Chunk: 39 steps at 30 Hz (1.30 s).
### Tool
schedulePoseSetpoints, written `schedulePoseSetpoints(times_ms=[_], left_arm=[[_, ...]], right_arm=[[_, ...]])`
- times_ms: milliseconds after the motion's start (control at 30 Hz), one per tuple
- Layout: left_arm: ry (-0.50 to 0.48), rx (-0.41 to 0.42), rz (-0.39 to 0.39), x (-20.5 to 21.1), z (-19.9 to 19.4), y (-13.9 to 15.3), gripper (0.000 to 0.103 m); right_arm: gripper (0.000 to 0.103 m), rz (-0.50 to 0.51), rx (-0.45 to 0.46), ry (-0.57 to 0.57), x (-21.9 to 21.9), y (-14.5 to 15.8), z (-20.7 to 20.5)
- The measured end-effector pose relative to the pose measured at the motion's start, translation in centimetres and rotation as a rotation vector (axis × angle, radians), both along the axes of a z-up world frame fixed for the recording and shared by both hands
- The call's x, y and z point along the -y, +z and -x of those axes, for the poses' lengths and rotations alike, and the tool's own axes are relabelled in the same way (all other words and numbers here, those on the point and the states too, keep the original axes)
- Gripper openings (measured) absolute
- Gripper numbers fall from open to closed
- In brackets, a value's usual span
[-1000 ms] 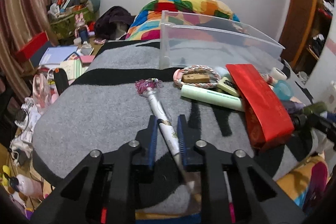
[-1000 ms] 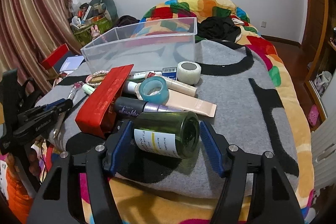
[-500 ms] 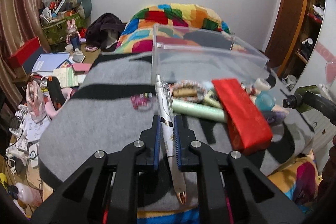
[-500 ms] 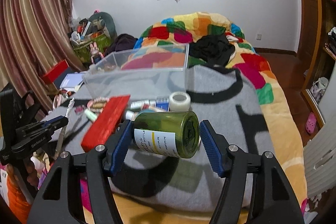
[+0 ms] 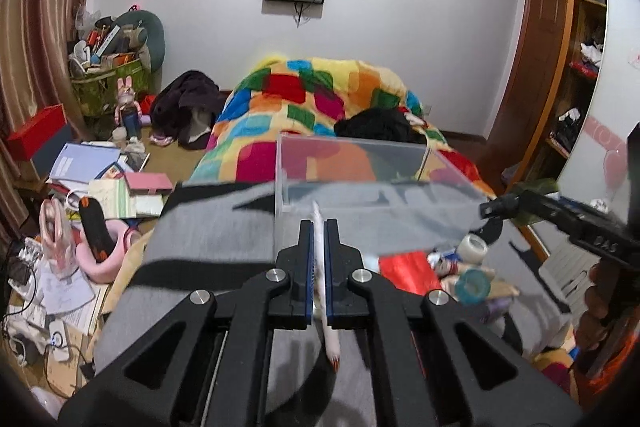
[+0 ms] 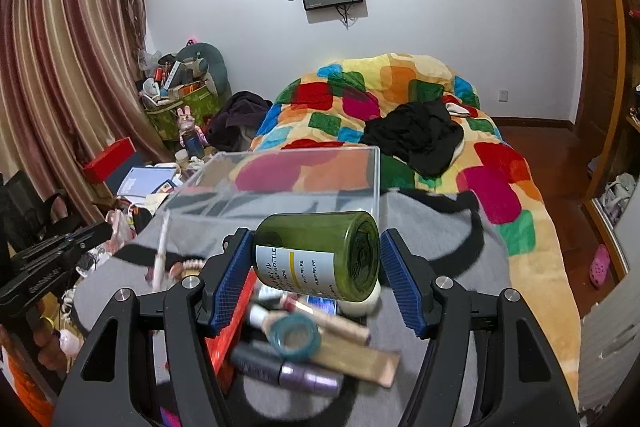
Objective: Organize objects
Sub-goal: 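Carry the pen and green bottle into the clear box and open both grippers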
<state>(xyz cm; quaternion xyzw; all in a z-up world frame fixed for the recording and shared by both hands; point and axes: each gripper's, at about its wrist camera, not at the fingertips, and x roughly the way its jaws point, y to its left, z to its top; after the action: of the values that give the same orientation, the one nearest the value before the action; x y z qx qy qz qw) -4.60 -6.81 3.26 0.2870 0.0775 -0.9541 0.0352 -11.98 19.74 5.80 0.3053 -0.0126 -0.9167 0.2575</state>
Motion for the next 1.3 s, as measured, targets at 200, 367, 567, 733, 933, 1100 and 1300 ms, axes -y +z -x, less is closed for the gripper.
schedulePoseSetpoints(times_ms=[200,367,567,733,933,1100,1300], left_arm=[[-0.033,0.090,-0.039,0.8,1.6,-1.4,0.005],[-0.086,0.195,-0.089,0.0,2.7,-4.6,0.030],[-0.125,0.249,-0.049,-2.0,4.2,-6.7,0.033],[-0.110,0.266,-0.047,-2.0,4.8,-7.3,0.010],[-0.104,0.215,-0.037,-1.6,4.7,-5.0,0.010],[-0.109,0.177,-0.046,-0.9,5.7,-2.4,0.010],[-0.124,0.201,-0.011,-0.5,9.0,-0.7,0.010]], right_arm=[[0.062,-0.007,0.023,0.005,0.8,-0.3,1.9],[0.062,-0.009,0.034,-0.003,1.1,-0.6,3.2],[0.062,-0.018,0.045,0.003,1.7,-0.7,4.7],[0.062,-0.011,0.083,0.019,2.3,-1.2,6.1],[0.062,-0.043,0.133,0.056,4.1,-2.0,8.2],[0.062,-0.098,0.152,0.080,6.0,-2.5,9.4],[0.062,-0.154,0.202,0.124,7.9,-3.8,10.2]])
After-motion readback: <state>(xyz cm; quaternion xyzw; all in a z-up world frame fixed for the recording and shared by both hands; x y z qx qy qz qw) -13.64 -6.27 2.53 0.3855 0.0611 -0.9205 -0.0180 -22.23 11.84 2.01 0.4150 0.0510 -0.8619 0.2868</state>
